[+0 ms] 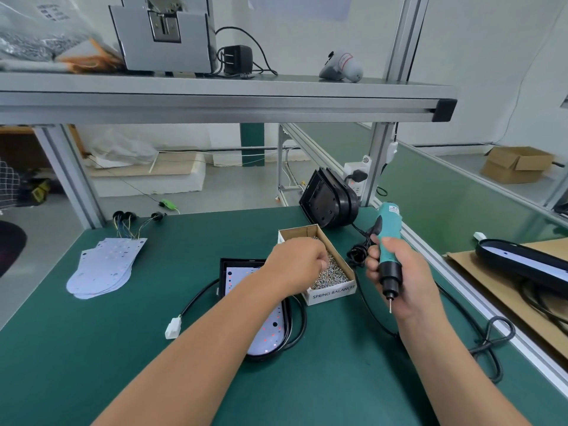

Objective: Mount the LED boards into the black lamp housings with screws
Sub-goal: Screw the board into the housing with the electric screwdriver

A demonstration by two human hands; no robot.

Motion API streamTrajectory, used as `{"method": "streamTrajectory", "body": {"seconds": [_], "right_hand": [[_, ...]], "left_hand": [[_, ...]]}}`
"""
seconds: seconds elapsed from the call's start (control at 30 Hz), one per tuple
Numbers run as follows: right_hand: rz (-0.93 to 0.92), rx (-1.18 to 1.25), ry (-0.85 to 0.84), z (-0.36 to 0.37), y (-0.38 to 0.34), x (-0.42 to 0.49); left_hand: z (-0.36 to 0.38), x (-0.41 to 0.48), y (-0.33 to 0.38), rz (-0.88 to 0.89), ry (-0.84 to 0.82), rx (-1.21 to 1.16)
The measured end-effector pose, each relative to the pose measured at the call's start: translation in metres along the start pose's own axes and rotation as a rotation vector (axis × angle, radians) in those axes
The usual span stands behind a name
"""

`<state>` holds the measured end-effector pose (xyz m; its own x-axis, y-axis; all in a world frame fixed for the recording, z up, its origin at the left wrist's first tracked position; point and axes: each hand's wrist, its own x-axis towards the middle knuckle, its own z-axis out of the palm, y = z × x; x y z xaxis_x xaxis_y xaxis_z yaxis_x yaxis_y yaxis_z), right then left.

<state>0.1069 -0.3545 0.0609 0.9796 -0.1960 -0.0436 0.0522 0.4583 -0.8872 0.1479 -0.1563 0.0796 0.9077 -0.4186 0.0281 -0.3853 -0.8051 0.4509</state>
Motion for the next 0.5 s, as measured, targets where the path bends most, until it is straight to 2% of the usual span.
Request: {"method": "streamTrajectory", "body": {"seconds": [0.1, 0.2, 0.37, 0.5], "right_hand": [[-0.011, 0.027, 0.021, 0.001, 0.001, 0.000], [-0.029, 0.070, 0.050, 0.008, 0.003, -0.001], [-0.008, 0.168, 0.072, 0.021, 0.012, -0.007], [-0.038, 0.254, 0.095, 0.038, 0.021, -0.015]], "left_hand": [[-0.009, -0.005, -0.004, -0.053, 0.063, -0.297], [-0.022, -0.019, -0.011, -0.214, 0.134, -0.855], [-0.038, -0.055, -0.032, -0.352, 0.058, -1.526], [-0.041, -0.082, -0.045, -0.424, -0.008, -1.864]]}}
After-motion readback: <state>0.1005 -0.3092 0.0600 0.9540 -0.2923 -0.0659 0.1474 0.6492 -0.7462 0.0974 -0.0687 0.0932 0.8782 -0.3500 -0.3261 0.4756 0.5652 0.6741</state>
